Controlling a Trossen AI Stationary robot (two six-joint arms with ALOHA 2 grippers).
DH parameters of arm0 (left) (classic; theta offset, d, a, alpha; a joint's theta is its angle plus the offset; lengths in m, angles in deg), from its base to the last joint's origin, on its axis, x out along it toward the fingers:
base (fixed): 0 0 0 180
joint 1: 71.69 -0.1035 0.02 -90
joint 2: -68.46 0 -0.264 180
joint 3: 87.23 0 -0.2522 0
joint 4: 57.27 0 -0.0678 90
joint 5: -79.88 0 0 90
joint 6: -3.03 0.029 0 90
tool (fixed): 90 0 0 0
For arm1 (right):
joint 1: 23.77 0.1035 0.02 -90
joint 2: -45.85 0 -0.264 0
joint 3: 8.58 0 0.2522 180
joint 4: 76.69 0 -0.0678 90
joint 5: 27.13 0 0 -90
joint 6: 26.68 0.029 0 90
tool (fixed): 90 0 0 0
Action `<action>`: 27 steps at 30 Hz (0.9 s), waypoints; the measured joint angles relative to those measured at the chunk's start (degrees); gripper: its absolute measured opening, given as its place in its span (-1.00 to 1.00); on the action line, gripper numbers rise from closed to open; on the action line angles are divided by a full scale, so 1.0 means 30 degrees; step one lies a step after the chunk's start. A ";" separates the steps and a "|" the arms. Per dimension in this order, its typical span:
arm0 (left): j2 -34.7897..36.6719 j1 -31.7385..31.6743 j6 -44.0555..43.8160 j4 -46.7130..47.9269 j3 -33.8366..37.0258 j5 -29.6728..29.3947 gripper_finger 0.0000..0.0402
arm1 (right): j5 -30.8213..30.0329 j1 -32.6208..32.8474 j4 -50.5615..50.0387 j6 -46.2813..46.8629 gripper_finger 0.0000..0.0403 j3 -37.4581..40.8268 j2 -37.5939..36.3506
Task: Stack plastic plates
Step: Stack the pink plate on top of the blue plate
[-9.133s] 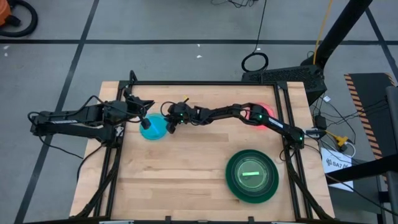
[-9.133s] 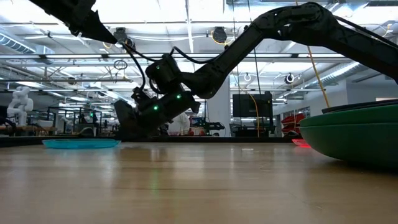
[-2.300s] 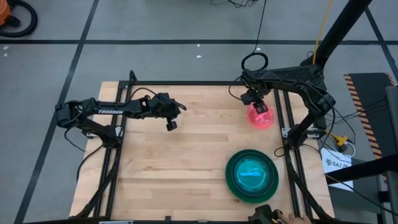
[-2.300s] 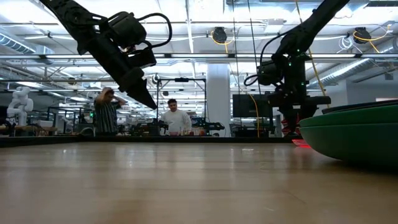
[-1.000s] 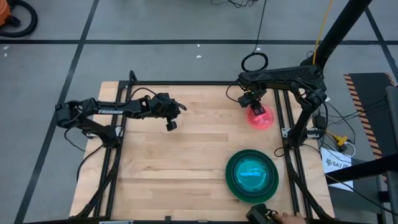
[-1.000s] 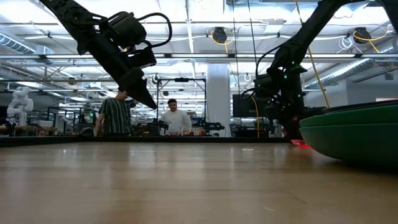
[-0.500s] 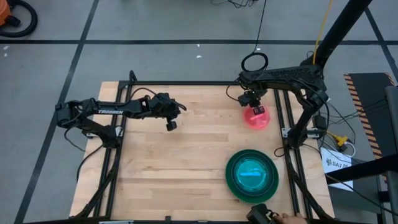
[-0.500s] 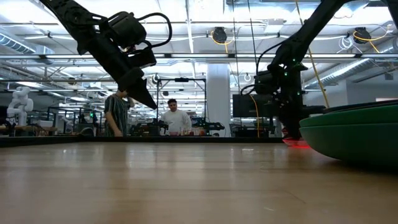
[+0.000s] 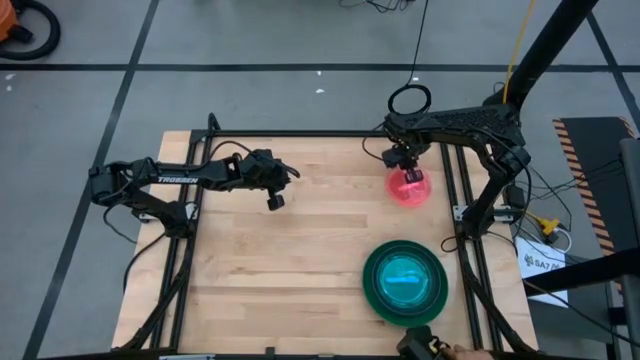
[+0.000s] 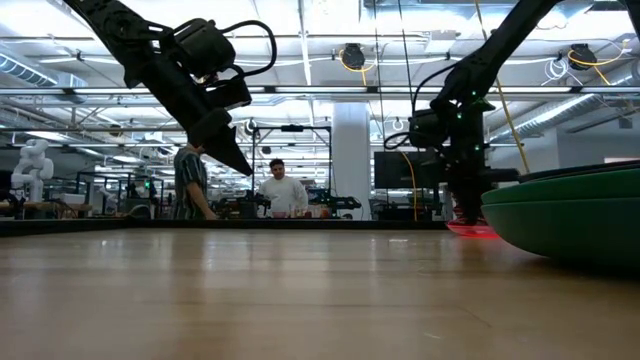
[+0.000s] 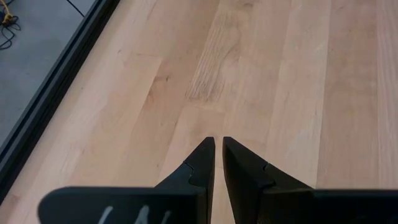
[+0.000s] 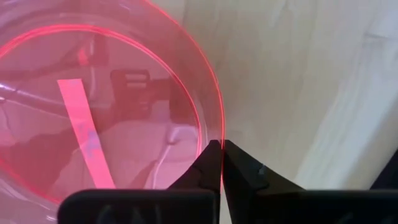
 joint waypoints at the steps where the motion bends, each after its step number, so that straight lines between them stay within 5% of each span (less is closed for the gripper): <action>1: 0.0000 -0.0001 0.0000 0.0000 0.0000 0.0000 -0.80 | -0.0007 0.0000 0.0051 0.0130 -0.99 -0.0017 0.0000; 17: 0.0000 0.0001 -0.0078 0.0000 0.0000 -0.0007 -0.80 | 0.0389 0.0000 -0.3923 0.6109 -1.00 -0.6266 -0.0007; 27: 0.0000 0.0006 -0.0123 0.0007 0.0000 -0.0007 -0.80 | 0.9620 0.0456 -1.0398 0.9569 -1.00 -1.0136 -0.0082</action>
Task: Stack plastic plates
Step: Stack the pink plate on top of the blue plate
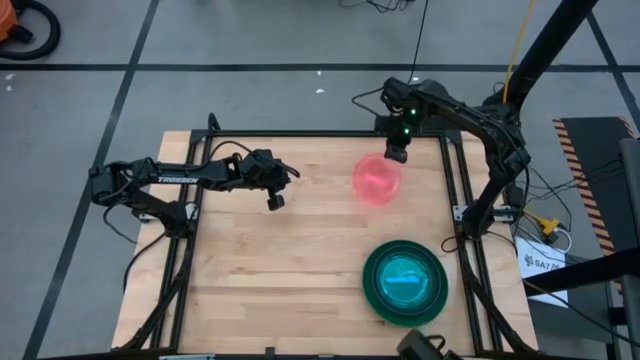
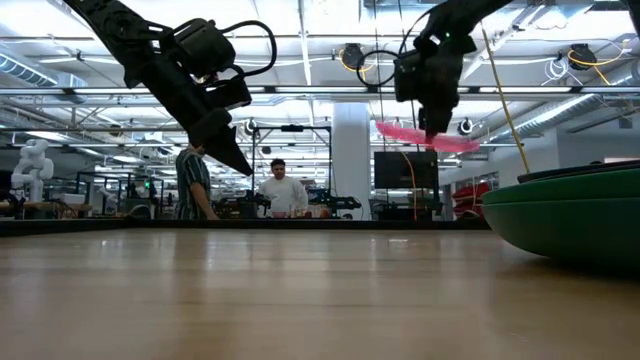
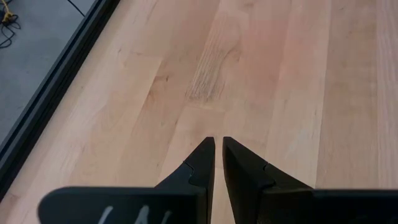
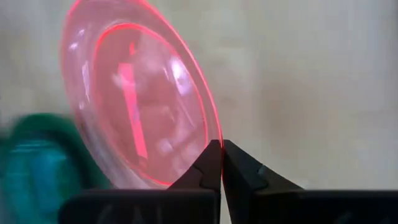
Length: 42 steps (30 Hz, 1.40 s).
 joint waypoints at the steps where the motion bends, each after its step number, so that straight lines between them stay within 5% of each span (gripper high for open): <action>1: 0.0000 0.0000 -0.0014 -0.0014 0.0000 0.0000 -0.80 | 0.0815 0.0229 -0.0489 0.0372 -1.00 0.0002 -0.0080; 12: 0.0000 -0.0003 -0.0461 0.0282 0.0000 0.0000 -0.80 | 0.1947 0.6294 -0.2453 0.4813 -1.00 0.1114 -0.2059; 26: 0.0000 0.0820 -0.0947 0.0743 0.0000 0.0000 -0.80 | -0.2117 1.3684 0.2209 1.5074 -1.00 1.0813 -0.7890; 35: 0.0000 0.0984 -0.1035 -0.0178 0.0000 0.0000 -0.80 | -0.2123 1.5799 0.2966 1.8362 -0.97 1.2533 -0.8959; 42: 0.0000 0.1151 -0.1826 -0.0196 0.0000 0.0000 -0.80 | -0.2730 1.6359 0.3963 1.9437 -0.64 1.2533 -0.8952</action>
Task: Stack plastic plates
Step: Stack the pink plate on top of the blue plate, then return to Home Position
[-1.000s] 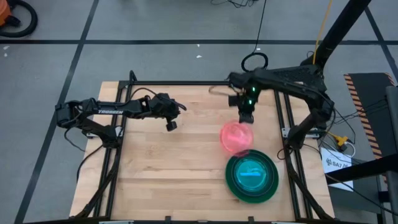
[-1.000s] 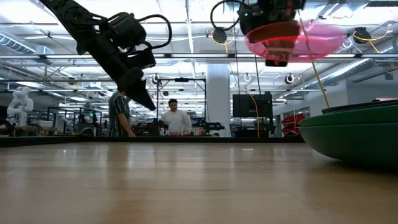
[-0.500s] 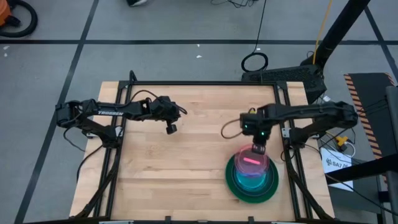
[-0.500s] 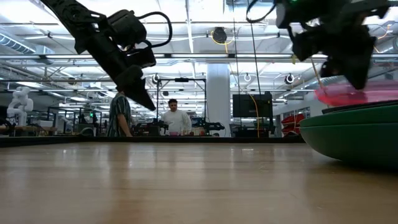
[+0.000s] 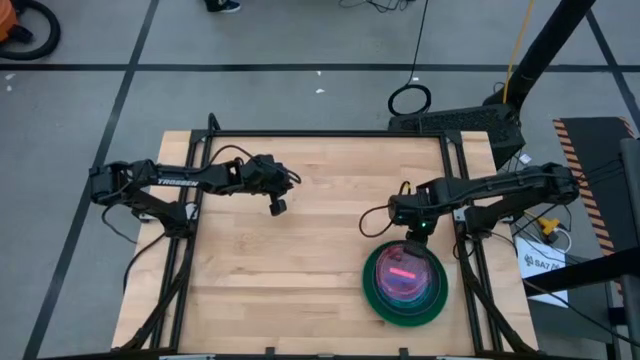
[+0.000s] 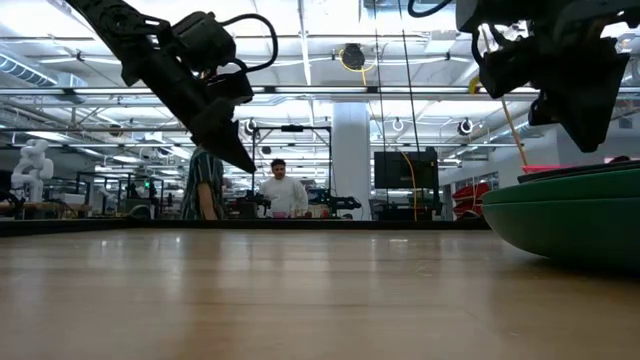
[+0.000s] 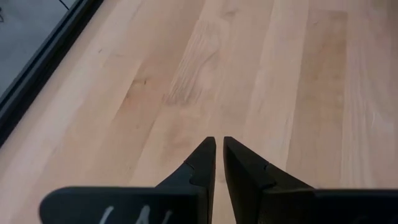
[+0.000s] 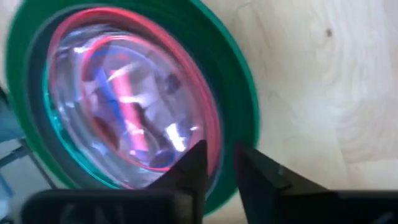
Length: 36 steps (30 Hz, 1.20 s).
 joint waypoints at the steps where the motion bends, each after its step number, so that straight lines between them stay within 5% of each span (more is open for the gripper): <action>1: 0.0000 0.0076 -0.0134 -0.0008 0.0000 -0.0006 -0.80 | -0.0132 0.0021 -0.0037 0.0012 -0.59 0.0000 0.0000; 11: 0.0972 0.2277 -0.1221 0.1058 0.0000 -0.0007 -0.80 | -0.0512 0.0269 0.0572 -0.0169 -0.33 0.0000 -0.0079; 20: 0.3909 0.5766 -0.0410 0.2586 0.0000 0.0002 -0.80 | -0.5072 0.2311 0.6538 -0.4650 -0.42 0.0000 -0.1992; 36: 1.6477 0.6819 -0.1074 0.2434 0.4399 -0.1175 -0.80 | -0.6468 0.2215 1.0240 -1.1896 -0.61 -0.0007 -0.7708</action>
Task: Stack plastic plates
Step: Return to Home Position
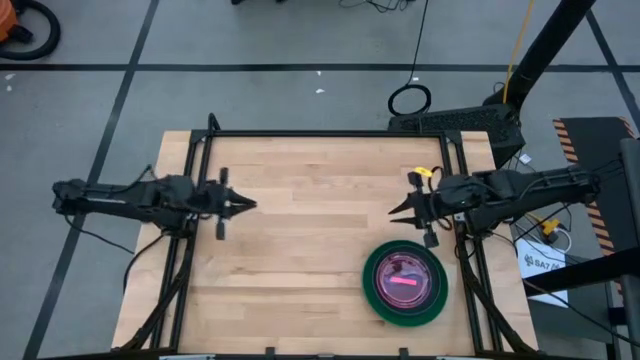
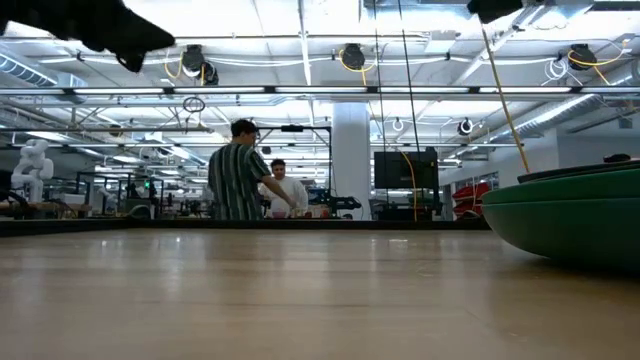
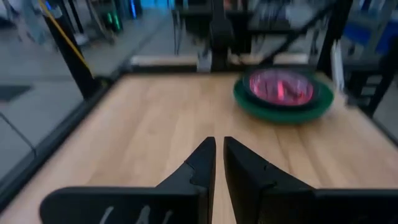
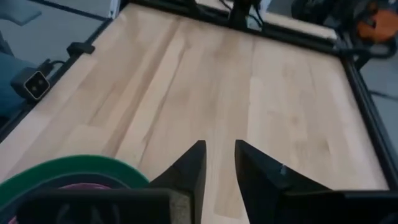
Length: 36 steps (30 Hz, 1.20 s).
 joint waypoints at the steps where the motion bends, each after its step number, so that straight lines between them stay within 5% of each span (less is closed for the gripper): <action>1: 0.0760 0.0000 0.0007 -0.0015 0.0144 -0.0020 -0.80 | 0.0047 0.0000 0.0024 -0.0133 -0.62 0.0012 -0.0197; 11: 0.5639 -0.0007 0.0738 0.0607 0.0679 -0.0067 -0.80 | 0.0073 0.0000 0.3939 -0.0421 -0.62 0.5314 -0.4441; 21: 0.6854 -0.0007 0.1217 0.1251 0.0686 -0.0377 -0.80 | -0.0993 0.0000 0.5035 0.1401 -0.62 1.0749 -1.2319; 26: 0.6873 -0.0007 0.1194 0.1438 0.0686 -0.0609 -0.80 | -0.1937 0.0015 0.6080 0.1672 -0.62 1.0930 -1.5158; 36: 0.6953 -0.0015 0.0365 -0.2082 0.3869 -0.1696 -0.80 | -0.2844 -0.0066 1.3138 -0.0946 -0.62 1.6144 -1.6003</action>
